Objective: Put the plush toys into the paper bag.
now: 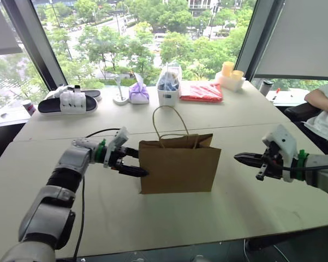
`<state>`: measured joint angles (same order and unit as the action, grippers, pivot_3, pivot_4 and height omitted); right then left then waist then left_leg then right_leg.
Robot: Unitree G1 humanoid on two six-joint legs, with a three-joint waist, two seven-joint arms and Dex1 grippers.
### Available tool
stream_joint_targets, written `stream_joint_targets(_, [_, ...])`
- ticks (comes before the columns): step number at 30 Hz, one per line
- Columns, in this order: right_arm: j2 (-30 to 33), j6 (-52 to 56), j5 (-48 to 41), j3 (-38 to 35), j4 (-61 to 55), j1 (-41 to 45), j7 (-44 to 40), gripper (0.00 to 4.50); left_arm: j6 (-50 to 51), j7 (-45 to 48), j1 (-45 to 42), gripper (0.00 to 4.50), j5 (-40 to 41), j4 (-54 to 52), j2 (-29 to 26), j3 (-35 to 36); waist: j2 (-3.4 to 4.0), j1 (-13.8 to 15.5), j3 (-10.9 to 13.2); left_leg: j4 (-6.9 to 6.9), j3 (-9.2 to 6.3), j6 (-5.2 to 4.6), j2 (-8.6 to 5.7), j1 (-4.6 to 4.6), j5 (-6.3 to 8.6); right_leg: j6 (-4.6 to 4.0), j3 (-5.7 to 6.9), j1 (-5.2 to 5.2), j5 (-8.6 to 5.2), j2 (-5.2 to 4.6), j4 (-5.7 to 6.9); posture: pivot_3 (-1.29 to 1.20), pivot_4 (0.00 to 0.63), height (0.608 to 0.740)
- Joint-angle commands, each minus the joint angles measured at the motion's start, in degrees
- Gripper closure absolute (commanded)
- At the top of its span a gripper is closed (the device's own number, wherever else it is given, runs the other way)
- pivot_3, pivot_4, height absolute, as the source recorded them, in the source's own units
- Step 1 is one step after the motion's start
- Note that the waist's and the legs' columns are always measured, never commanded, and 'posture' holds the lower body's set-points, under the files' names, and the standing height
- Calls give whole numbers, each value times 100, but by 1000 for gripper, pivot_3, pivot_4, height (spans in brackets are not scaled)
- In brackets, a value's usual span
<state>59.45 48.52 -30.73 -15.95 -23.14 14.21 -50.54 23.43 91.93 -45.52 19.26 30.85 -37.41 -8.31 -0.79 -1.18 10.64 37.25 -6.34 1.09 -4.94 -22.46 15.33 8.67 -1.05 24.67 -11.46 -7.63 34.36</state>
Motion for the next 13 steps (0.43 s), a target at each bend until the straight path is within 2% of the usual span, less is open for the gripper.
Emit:
stream_joint_targets(1, [167, -22, -148, -222, -133, 38, -165, 4500, 336, -312, 274, 78, 258, -730, -387, 551, 0, 20, 0, -1, -1, 0, 2, 1, 0, 0, 1, 1, 0, 1, 1, 0, 150, 740])
stream_joint_targets(7, [404, 238, -612, -621, -428, -43, -461, 4500, 1400, -878, 1081, 78, 976, -2260, -1042, 1451, 1, 65, 1, 5, -3, 0, 9, -2, 0, 0, 2, -8, 0, -3, -4, 0, 150, 740])
stream_joint_targets(13, [516, 567, -1102, -778, -750, 85, -485, 4500, 2060, -1536, 1657, 78, 1610, -3420, -1153, 2042, 1, 61, 1, 4, -4, 1, 24, 3, 1, -1, 3, -12, 0, -1, -5, 0, 150, 740])
